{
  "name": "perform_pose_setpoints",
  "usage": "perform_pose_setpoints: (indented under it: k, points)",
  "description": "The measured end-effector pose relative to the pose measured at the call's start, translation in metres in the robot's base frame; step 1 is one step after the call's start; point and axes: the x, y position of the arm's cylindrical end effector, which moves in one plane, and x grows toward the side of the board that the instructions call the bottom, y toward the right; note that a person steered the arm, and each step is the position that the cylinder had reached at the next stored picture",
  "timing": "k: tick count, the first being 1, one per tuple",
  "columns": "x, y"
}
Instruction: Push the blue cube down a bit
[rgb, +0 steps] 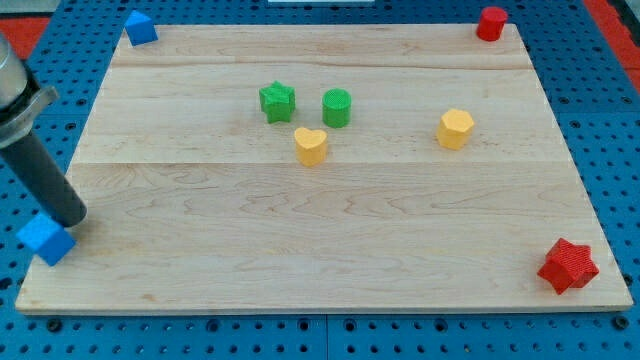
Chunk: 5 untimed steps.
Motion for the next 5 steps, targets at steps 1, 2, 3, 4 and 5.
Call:
perform_pose_setpoints:
  k: [1,2,3,4,5]
  points:
    - [0.023,0.000]
    - [0.003,-0.002]
    - [-0.028,-0.005]
    - [-0.030,-0.039]
    - [-0.030,-0.040]
